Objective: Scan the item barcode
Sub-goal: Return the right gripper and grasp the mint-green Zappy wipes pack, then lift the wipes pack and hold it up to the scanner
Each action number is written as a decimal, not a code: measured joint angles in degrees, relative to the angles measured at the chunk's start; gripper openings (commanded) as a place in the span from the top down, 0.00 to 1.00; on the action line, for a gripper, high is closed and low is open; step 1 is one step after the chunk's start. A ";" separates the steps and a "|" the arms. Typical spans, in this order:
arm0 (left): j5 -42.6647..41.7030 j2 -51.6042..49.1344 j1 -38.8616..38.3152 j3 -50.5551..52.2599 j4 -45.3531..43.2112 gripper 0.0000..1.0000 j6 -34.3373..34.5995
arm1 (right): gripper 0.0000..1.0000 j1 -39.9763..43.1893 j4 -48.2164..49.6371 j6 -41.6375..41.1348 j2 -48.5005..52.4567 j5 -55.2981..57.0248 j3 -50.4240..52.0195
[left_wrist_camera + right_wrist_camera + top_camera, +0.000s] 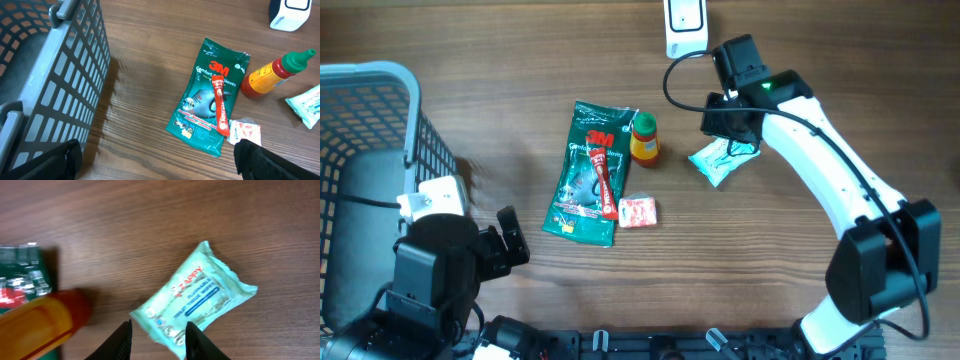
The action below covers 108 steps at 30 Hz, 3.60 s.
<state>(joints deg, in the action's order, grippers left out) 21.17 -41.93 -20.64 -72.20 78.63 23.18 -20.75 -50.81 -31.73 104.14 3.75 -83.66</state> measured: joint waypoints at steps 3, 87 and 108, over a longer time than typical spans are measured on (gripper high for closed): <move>0.00 0.00 0.00 0.00 0.00 0.00 0.00 | 0.46 0.00 0.66 -1.31 4.96 1.51 2.80; 0.00 0.00 0.00 0.00 0.02 0.00 0.00 | 0.96 -5.29 13.66 30.97 10.62 21.00 10.88; 0.00 0.00 0.00 0.00 0.00 0.00 0.00 | 0.96 22.12 3.23 34.32 -0.24 -75.03 5.35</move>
<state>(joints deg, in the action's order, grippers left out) 21.17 -41.93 -20.64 -72.20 78.63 23.18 1.37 -47.57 2.59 103.90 -71.29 -78.30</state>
